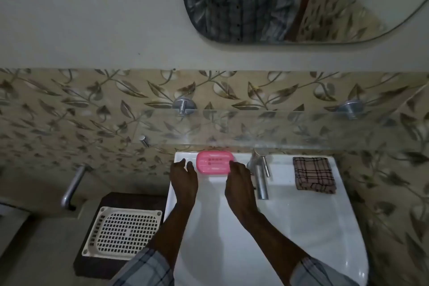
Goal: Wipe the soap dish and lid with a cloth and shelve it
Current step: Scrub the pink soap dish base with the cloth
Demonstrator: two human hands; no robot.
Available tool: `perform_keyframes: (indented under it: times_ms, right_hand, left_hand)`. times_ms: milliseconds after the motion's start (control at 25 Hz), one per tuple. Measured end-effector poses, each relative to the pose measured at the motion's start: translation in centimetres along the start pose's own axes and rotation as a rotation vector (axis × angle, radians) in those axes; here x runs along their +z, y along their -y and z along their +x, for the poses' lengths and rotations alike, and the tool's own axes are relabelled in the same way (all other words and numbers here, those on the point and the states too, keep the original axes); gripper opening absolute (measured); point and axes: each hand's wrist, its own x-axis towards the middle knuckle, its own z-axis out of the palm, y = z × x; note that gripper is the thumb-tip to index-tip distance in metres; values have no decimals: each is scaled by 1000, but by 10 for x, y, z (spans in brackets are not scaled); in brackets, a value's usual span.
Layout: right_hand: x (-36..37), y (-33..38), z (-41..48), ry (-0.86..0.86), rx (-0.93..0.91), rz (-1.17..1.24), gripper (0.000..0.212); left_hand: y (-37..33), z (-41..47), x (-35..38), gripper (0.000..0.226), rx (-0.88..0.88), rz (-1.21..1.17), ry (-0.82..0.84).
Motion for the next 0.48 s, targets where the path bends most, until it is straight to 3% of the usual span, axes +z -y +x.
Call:
perform_keyframes:
  times_ms: [120, 280, 400, 480]
  right_hand:
    - [14, -9, 29, 139, 273, -53, 42]
    - [26, -7, 43, 161, 377, 56, 39]
    - [26, -3, 42, 11, 392, 154, 33]
    - [20, 5, 42, -157, 419, 268, 26]
  left_hand:
    - [-4, 20, 9, 30, -10, 60, 149]
    - [-3, 25, 14, 38, 41, 172, 232]
    - [-5, 20, 10, 34, 29, 188, 149]
    - [-12, 12, 7, 40, -7, 43, 86]
